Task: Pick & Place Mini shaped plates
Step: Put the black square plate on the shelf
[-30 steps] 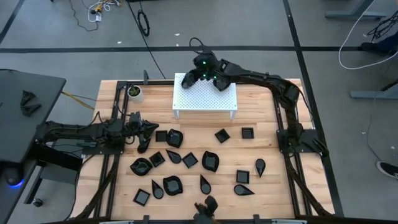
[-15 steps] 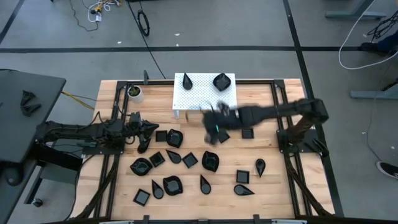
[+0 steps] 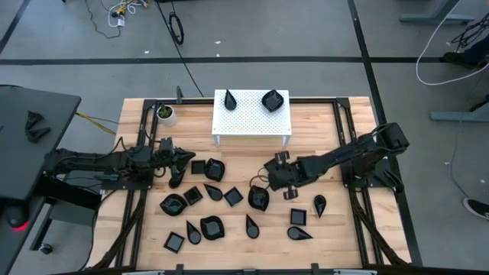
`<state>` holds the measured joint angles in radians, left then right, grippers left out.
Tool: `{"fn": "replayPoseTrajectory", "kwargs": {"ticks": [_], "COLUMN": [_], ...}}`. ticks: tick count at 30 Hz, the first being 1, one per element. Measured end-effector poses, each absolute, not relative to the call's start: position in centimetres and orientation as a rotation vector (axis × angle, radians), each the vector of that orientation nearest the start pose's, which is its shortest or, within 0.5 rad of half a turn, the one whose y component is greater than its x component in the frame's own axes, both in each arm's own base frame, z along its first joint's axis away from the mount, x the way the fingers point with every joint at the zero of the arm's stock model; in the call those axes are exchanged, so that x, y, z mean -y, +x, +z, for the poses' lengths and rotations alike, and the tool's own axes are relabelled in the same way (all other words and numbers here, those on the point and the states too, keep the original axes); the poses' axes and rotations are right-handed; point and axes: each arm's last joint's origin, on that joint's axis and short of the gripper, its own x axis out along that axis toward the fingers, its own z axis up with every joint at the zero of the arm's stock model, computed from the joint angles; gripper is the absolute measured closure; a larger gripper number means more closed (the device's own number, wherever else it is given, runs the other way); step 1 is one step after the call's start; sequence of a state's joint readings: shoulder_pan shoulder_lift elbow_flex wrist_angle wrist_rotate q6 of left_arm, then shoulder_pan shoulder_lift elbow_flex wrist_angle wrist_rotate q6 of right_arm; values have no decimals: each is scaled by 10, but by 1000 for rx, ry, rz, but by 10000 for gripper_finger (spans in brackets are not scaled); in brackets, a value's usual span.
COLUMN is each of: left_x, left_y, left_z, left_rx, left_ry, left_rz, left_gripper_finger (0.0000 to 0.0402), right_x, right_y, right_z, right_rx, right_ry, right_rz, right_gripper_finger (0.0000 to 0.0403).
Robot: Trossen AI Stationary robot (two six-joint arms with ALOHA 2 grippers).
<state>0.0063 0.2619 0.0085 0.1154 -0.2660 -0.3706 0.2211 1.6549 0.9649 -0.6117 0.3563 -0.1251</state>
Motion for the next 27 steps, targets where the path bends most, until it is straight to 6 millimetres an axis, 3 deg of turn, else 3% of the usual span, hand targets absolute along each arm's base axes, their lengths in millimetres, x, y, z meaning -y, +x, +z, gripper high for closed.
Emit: {"fn": "replayPoseTrajectory", "kwargs": {"ticks": [5, 15, 27], "left_x": [-8, -8, -8], "left_y": [112, 112, 112], "left_z": [155, 155, 155], "left_rx": [-84, -85, -85], "left_ry": [-350, -354, -354], "left_rz": [294, 294, 293], "left_gripper_finger": [394, 394, 394], "right_x": [-36, -30, -28], "right_y": [292, 294, 283], "right_z": [154, 148, 128], "right_rx": [-1225, -1222, -1216], "right_ry": [-542, -636, -655], "right_rz": [89, 233, 205], "right_gripper_finger": [319, 334, 340]}}
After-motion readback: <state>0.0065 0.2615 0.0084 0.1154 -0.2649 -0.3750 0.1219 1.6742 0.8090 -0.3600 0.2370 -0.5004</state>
